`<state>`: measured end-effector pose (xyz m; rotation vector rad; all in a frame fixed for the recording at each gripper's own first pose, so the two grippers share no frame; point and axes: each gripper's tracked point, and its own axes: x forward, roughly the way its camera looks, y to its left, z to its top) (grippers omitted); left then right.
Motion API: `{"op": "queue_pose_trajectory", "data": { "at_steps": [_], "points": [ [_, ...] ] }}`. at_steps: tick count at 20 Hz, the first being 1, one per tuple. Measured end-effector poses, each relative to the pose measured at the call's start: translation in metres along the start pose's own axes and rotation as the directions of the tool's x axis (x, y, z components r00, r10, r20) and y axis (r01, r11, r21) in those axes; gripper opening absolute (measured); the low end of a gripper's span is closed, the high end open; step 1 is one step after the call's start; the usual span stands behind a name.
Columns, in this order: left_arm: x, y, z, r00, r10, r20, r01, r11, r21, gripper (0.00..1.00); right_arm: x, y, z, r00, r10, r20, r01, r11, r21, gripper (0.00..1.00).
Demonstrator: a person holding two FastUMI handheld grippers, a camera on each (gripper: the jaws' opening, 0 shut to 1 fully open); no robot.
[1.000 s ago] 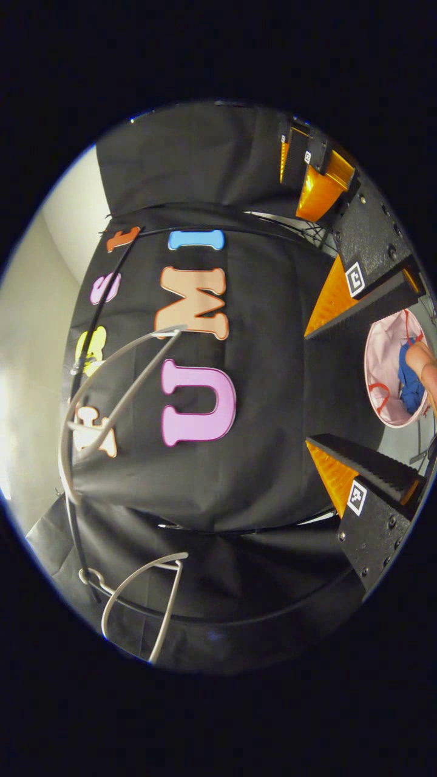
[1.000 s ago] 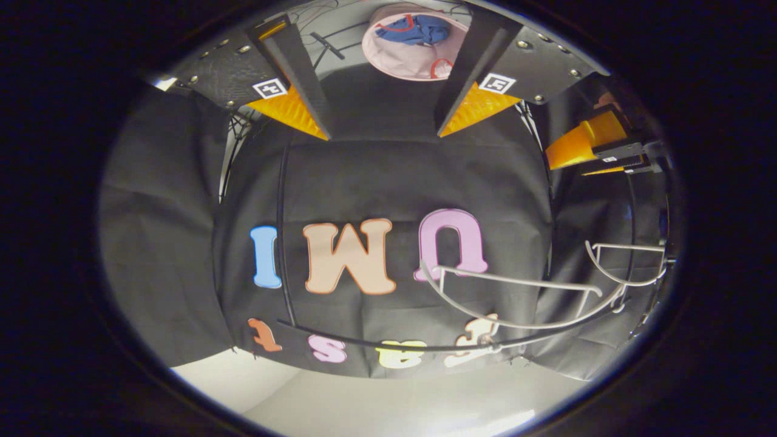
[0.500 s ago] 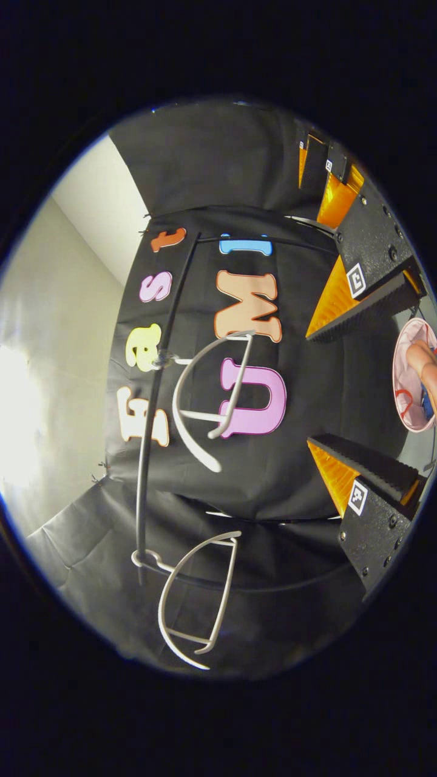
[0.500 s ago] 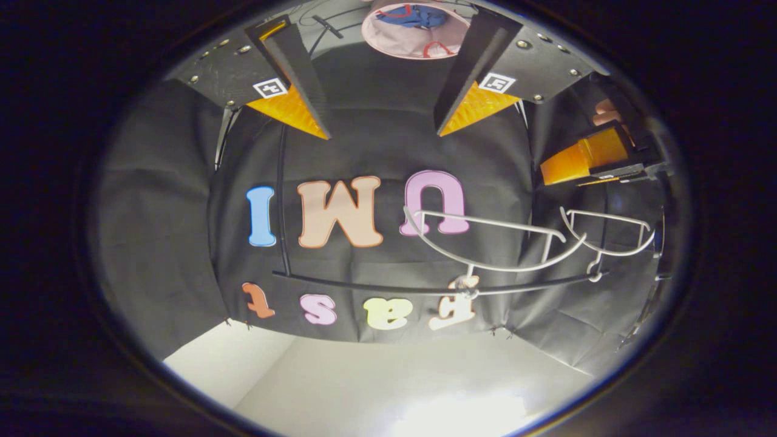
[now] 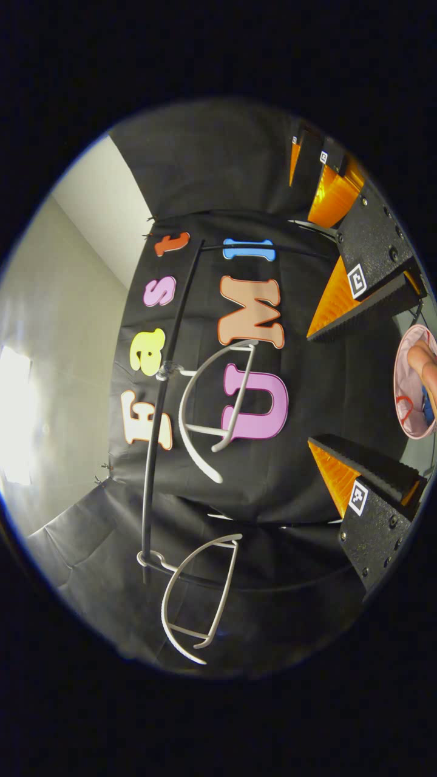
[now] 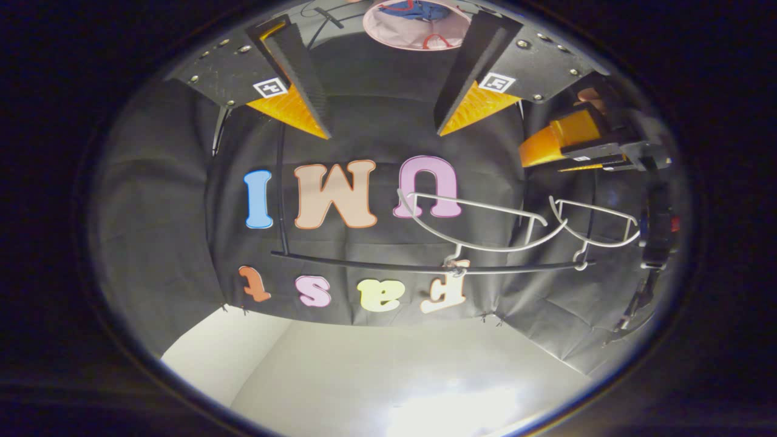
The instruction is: Grasp the clothes on the hanger with both hands and then place them into the laundry hamper below.
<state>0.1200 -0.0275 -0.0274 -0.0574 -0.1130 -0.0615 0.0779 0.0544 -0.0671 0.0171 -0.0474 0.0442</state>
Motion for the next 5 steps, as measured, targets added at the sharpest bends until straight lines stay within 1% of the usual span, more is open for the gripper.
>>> {"op": "queue_pose_trajectory", "data": {
  "at_steps": [1,3,4,5],
  "points": [
    [0.001,0.002,0.001,1.0,0.017,-0.004,-0.017,1.0,0.009,0.93,0.0,0.001,-0.002,1.0,0.009,-0.001,-0.009,1.0,0.001,1.0],
    [0.002,0.005,0.007,0.999,0.034,0.011,-0.034,0.999,0.003,0.93,0.0,-0.003,-0.005,1.0,0.004,0.0,-0.004,1.0,0.004,0.94],
    [0.001,0.005,0.012,0.999,0.038,0.028,-0.038,0.999,-0.006,0.92,0.0,-0.007,-0.005,1.0,-0.002,0.007,0.002,1.0,0.007,0.98],
    [0.001,0.007,0.015,0.998,0.047,0.046,-0.046,0.999,-0.015,0.92,-0.002,-0.009,-0.004,1.0,-0.005,0.02,0.005,1.0,0.008,0.98]
  ]
}}
